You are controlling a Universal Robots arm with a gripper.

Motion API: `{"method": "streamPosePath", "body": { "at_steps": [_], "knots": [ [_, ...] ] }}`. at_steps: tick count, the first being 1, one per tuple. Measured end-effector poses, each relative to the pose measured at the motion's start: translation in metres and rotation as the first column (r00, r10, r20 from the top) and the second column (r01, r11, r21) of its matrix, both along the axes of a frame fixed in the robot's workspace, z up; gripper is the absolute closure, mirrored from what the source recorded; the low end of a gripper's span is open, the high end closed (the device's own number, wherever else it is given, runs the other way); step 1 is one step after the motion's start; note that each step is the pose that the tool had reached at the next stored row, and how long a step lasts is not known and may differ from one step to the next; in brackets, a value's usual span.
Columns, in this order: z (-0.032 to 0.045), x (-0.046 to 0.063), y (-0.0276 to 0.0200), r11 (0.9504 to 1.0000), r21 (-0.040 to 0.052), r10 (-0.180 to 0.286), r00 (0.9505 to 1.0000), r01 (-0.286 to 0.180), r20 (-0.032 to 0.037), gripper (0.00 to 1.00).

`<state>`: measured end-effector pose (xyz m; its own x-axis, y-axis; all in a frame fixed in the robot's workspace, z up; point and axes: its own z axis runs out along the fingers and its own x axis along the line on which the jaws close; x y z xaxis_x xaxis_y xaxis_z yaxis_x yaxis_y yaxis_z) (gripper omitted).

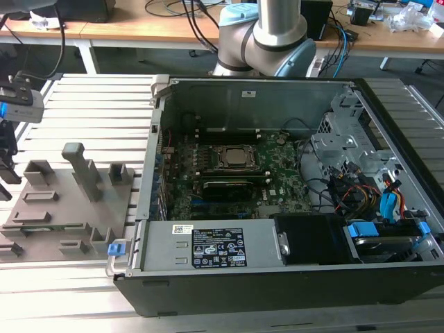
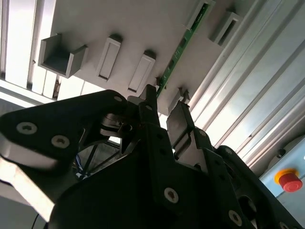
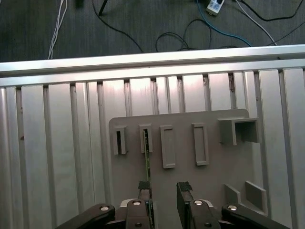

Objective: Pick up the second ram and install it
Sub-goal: 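Pick up the second ram and move it above second insertion slot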

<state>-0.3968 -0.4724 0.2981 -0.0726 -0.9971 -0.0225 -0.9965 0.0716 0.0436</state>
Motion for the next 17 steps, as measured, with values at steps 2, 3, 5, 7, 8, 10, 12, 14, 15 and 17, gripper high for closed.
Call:
{"method": "streamPosePath", "body": {
  "at_steps": [2,3,5,7,8,10,12,14,15,17],
  "knots": [
    [-0.0016,0.0,-0.0001,1.0,-0.0001,0.0,1.0,0.0,-0.0001,0.64],
    [-0.0033,0.0,-0.0002,1.0,-0.0001,0.0,1.0,0.0,-0.0001,0.64],
    [-0.0061,0.0,-0.0004,1.0,-0.0001,0.0,1.0,0.0,-0.0001,0.64],
    [-0.0077,0.0,-0.0006,1.0,-0.0001,0.0,1.0,0.0,-0.0001,0.64],
    [-0.0091,0.0,-0.0007,1.0,0.0,0.0,1.0,0.0,0.0,0.64],
    [-0.0107,0.0,-0.0009,1.0,-0.0001,0.0,1.0,0.0,-0.0001,0.64],
    [-0.0131,0.0,-0.0011,1.0,-0.0001,0.0,1.0,0.0,-0.0001,0.64],
    [-0.015,0.0,-0.0013,1.0,0.0,0.0,1.0,0.0,0.0,0.64],
    [-0.0155,0.0,-0.0014,1.0,-0.0001,0.0,1.0,0.0,-0.0001,0.64],
    [-0.0175,0.0,-0.0016,1.0,0.0,0.0,1.0,0.0,0.0,0.64]
  ]
}}
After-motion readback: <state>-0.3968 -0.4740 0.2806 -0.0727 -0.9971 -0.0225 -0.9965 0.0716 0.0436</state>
